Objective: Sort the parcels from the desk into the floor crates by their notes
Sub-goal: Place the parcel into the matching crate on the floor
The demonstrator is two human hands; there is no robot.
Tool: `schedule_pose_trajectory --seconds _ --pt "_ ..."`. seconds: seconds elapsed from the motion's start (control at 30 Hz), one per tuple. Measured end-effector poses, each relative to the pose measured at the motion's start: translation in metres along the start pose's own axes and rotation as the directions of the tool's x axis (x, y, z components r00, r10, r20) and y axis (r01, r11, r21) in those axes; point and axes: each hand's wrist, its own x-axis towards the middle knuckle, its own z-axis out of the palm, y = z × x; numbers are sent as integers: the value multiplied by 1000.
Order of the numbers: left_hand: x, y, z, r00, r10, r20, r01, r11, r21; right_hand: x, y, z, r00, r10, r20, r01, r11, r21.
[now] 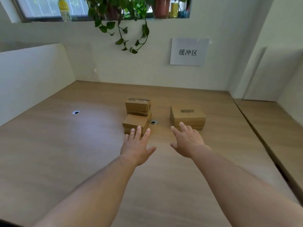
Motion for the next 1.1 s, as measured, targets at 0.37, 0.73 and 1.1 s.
schedule_pose_trajectory --seconds 0.37,0.73,1.1 --pt "125 72 8 980 191 58 -193 981 33 63 122 22 979 184 84 -183 983 -12" --pt "287 105 38 978 193 82 -186 979 -81 192 213 61 945 294 144 -306 950 65" --pt "339 113 64 978 19 207 125 743 -658 251 217 86 920 346 182 -391 822 413"
